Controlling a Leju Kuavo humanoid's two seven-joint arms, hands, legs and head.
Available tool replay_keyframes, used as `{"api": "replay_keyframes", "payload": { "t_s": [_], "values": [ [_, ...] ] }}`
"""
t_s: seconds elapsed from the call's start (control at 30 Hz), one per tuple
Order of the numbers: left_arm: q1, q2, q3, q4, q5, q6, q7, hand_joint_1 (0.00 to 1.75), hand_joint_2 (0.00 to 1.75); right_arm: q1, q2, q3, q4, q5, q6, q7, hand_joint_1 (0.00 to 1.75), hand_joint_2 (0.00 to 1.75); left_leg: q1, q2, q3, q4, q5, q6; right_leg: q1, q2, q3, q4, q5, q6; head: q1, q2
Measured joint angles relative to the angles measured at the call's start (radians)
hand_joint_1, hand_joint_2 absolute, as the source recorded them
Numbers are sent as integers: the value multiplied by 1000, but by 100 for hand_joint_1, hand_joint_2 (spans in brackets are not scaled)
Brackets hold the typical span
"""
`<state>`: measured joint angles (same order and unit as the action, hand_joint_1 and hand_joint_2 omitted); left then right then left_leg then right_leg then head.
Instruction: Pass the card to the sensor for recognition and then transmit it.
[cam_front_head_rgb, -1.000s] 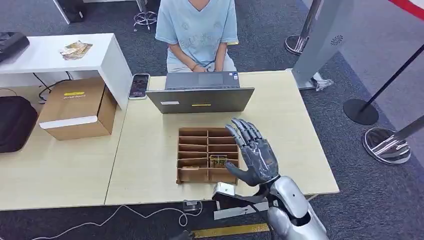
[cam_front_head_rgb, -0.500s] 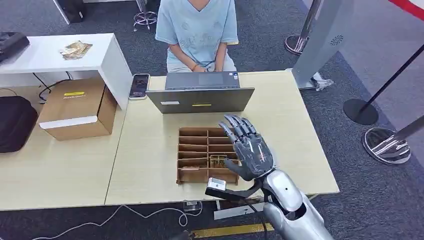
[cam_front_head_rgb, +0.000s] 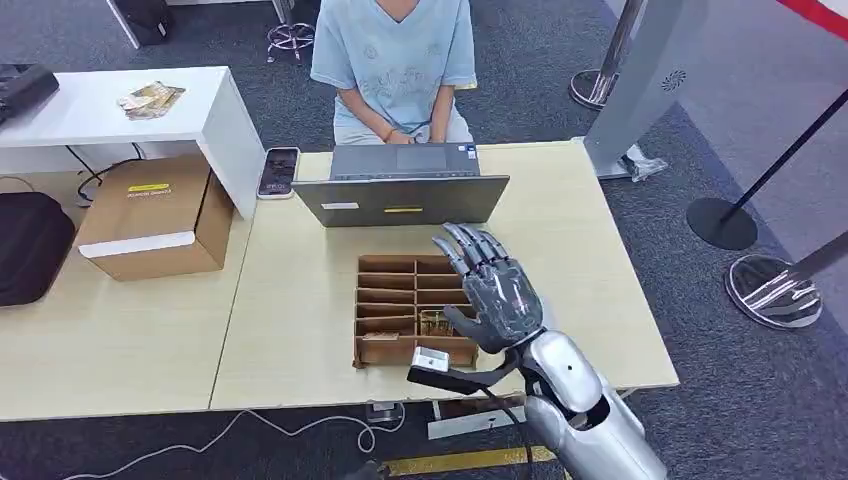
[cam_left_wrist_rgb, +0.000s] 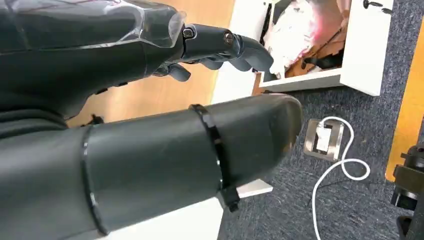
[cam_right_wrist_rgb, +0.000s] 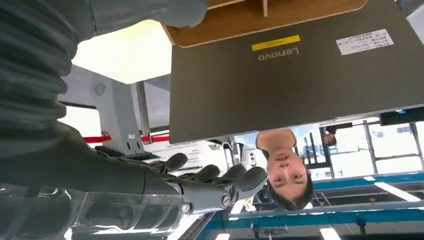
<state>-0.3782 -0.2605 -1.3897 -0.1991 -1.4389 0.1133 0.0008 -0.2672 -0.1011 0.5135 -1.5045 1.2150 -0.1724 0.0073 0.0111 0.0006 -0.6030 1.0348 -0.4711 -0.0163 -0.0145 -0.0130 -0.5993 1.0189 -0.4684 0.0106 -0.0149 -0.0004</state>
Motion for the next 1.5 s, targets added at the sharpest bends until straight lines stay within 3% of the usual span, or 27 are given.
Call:
{"api": "replay_keyframes", "payload": {
  "t_s": [0.07,0.13,0.27,0.3,0.53,0.67,0.7,0.73,0.77,0.8,0.83,0.9,1.03,1.2,1.37,1.5],
  "values": [
    [0,0,0,0,0,0,-2,0,0,0,0,1,2,0,0,0,58,175,0,0,0,0,0,0,0,0,0,0,0,0,0,0],
    [0,0,0,0,0,0,-5,0,0,0,0,2,3,-2,0,0,110,175,0,0,0,0,0,0,0,0,0,0,0,0,0,0],
    [0,0,0,0,0,0,-13,0,0,0,0,2,7,-3,0,0,120,175,0,0,0,0,0,0,0,0,0,0,0,0,0,0],
    [0,0,0,0,0,0,-13,0,0,0,0,3,7,-3,0,0,134,175,0,0,0,0,0,0,0,0,0,0,0,0,0,0],
    [0,0,0,0,0,0,-12,0,0,0,-1,5,7,-6,-1,2,122,175,0,0,0,0,0,0,0,0,0,0,0,0,0,0],
    [0,0,0,0,-1,0,-12,0,0,0,-2,6,8,-6,-1,2,96,175,0,0,0,0,0,0,0,0,0,0,0,0,0,0],
    [0,0,0,0,-1,0,-12,0,0,0,-2,6,8,-6,-1,2,96,175,0,0,0,0,0,0,0,0,0,0,0,0,0,0],
    [0,0,0,0,-2,0,-12,0,0,0,-2,7,10,-6,-1,1,120,175,0,0,0,0,0,0,0,0,0,0,0,0,0,0],
    [0,0,0,0,-2,0,-12,0,0,0,-2,7,11,-6,-2,0,120,175,0,0,0,0,0,0,0,0,0,0,0,0,0,0],
    [0,0,0,0,-2,0,-12,0,0,0,-2,8,13,-6,-2,0,117,175,0,0,0,0,0,0,0,0,0,0,0,0,0,0],
    [0,0,0,0,-1,0,-12,0,0,0,-2,9,16,-6,-1,-1,96,175,0,0,0,0,0,0,0,0,0,0,0,0,0,0],
    [0,0,0,0,0,0,-12,0,0,0,-2,11,21,-8,3,-3,93,175,0,0,0,0,0,0,0,0,0,0,0,0,0,0],
    [0,0,0,0,2,0,-12,0,0,-1,-2,20,42,-15,16,-7,101,175,0,0,0,0,0,0,0,0,0,0,0,0,0,0],
    [0,0,0,0,3,0,-12,0,0,0,-2,25,72,-23,16,2,94,175,0,0,0,0,0,0,0,0,0,0,0,0,0,0],
    [0,0,0,0,3,0,-12,0,0,0,-2,26,91,-24,16,7,110,175,0,0,0,0,0,0,0,0,0,0,0,0,0,0],
    [0,0,0,0,3,0,-13,0,0,0,-2,26,108,-24,17,5,84,175,0,0,0,0,0,0,0,0,0,0,0,0,0,0]
  ]
}}
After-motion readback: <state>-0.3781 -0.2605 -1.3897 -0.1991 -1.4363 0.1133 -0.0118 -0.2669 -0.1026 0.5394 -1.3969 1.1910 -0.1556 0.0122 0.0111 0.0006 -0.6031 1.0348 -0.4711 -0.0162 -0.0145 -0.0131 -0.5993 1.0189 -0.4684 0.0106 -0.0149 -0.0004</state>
